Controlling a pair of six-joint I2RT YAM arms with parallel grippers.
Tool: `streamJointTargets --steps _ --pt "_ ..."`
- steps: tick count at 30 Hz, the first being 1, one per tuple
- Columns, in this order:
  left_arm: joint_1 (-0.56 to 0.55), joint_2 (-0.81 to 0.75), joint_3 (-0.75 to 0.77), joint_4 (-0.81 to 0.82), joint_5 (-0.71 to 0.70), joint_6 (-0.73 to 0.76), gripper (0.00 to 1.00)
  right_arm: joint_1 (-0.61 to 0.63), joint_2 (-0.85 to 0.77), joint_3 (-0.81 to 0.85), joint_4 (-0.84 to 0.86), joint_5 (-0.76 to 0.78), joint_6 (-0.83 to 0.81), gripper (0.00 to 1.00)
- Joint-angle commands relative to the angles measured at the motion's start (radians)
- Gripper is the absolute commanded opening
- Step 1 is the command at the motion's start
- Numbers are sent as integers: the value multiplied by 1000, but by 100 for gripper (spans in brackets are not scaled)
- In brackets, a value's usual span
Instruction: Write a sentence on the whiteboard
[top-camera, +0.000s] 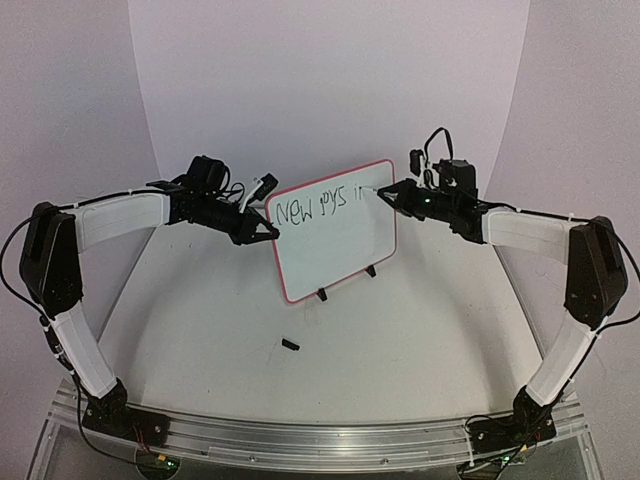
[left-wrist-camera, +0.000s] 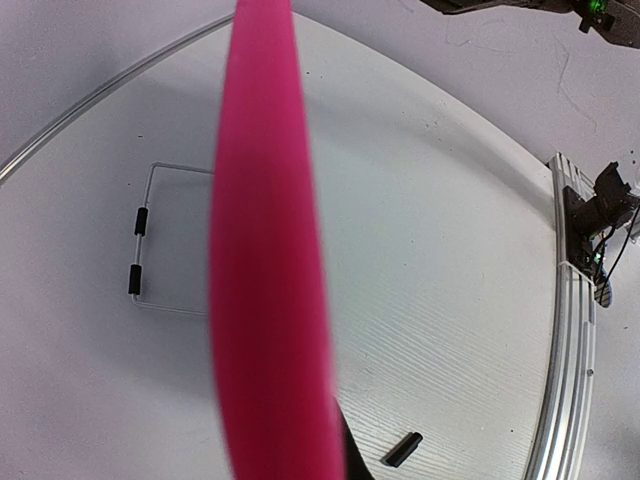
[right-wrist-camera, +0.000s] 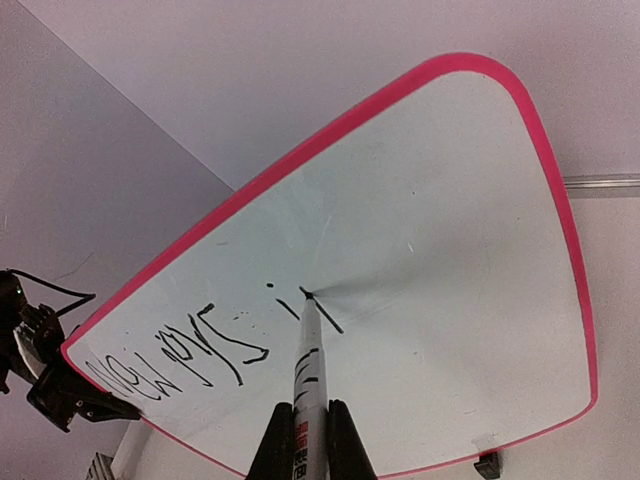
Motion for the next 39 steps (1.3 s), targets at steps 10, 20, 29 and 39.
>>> streamJointTargets --steps 10,20,29,39 --pt "-26 29 10 -116 22 21 0 -7 -8 44 32 65 -17 0" --pt "-26 28 10 -115 21 20 0 -17 -15 30 32 74 -17 0" --pt "-26 27 10 -116 21 20 0 -18 -11 12 32 62 -17 0" --pt "-26 26 10 -116 21 20 0 -18 -23 -59 32 69 -10 0"
